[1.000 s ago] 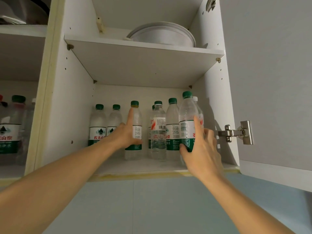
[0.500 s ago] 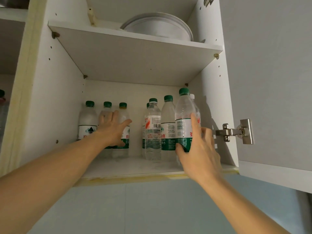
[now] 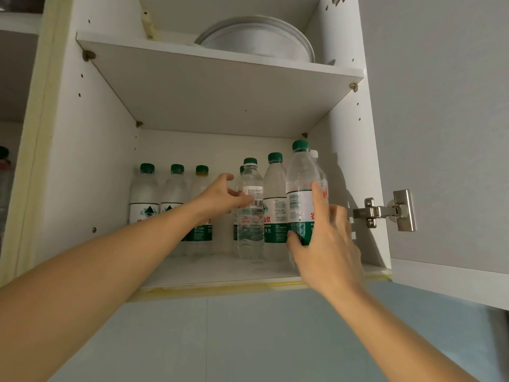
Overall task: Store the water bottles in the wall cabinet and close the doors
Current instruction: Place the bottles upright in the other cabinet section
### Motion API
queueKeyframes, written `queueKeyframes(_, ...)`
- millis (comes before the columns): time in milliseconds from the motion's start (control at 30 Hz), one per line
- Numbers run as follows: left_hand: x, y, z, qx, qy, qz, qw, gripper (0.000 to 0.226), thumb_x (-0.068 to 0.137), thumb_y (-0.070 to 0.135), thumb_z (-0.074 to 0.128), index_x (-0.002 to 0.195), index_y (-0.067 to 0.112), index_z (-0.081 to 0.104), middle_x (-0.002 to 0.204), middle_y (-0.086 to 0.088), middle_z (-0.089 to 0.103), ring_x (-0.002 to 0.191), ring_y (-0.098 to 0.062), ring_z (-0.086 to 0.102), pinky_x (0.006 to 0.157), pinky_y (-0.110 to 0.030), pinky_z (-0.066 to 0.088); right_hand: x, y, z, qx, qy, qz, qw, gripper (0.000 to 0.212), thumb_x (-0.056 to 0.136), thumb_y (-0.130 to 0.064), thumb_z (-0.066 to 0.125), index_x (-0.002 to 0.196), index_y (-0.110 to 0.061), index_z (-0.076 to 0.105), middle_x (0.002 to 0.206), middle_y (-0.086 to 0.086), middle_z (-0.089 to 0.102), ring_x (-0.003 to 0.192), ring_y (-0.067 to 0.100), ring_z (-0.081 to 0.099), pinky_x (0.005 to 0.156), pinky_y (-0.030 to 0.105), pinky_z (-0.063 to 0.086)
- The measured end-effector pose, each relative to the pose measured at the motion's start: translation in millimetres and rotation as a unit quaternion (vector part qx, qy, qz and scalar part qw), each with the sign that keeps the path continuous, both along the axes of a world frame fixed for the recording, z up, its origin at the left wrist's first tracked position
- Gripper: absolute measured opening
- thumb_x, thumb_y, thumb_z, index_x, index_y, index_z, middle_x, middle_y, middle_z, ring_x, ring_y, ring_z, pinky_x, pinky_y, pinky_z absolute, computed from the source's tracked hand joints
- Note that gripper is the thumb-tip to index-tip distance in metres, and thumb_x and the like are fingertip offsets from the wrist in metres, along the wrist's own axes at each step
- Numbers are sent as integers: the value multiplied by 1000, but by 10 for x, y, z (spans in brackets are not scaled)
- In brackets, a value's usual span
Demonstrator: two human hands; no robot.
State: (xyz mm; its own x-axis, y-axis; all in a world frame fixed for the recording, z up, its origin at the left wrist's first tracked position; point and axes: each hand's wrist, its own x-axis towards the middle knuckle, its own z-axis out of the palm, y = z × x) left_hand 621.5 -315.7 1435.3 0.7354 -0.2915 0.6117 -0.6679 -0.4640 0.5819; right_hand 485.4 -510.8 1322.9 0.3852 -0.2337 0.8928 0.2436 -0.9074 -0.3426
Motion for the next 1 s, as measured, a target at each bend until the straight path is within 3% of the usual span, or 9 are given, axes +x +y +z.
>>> queueKeyframes(100,50,-111,-21,-15,41,-19,999,89,83,31,81,153,21,27,111,5,62,94,-9,63,71,-29,55,-1,3,6,-1,-1,0,1000,96,92,-42,63,154,-48,-11,134,2,35,114,30,53,78,46,56)
queueKeyframes(400,98,-160,-61,-53,48,-30,997,81,81,28,83,146,23,35,108,6,62,95,-14,67,56,-28,59,58,-26,-13,-2,-9,4,1000,94,92,-41,63,155,-47,-7,134,2,36,116,29,50,71,36,44)
queueKeyframes(567,91,-101,0,-9,12,50,999,58,81,30,83,121,26,41,114,0,64,93,-19,69,59,-33,62,49,-34,-13,-1,-4,11,1000,94,92,-41,63,154,-48,-8,134,1,35,116,29,50,71,37,44)
queueKeyframes(700,59,-3,38,23,0,107,994,74,82,30,82,139,22,36,129,-8,61,103,-29,67,76,-49,63,51,-28,-11,-3,-4,16,1000,95,92,-41,62,154,-49,-10,133,0,35,116,28,49,74,39,50)
queueKeyframes(800,21,60,93,41,9,140,989,82,83,28,82,146,21,31,130,-9,56,104,-31,64,69,-44,63,59,-34,-15,-4,-7,14,1000,95,92,-41,62,154,-49,-10,133,0,35,115,28,49,73,39,50)
queueKeyframes(1000,70,211,113,102,-13,198,975,40,86,28,79,115,18,53,107,-9,64,89,-25,67,66,-37,61,78,-39,-18,-3,-8,14,1000,95,92,-41,62,154,-48,-9,134,1,36,116,28,49,71,36,44)
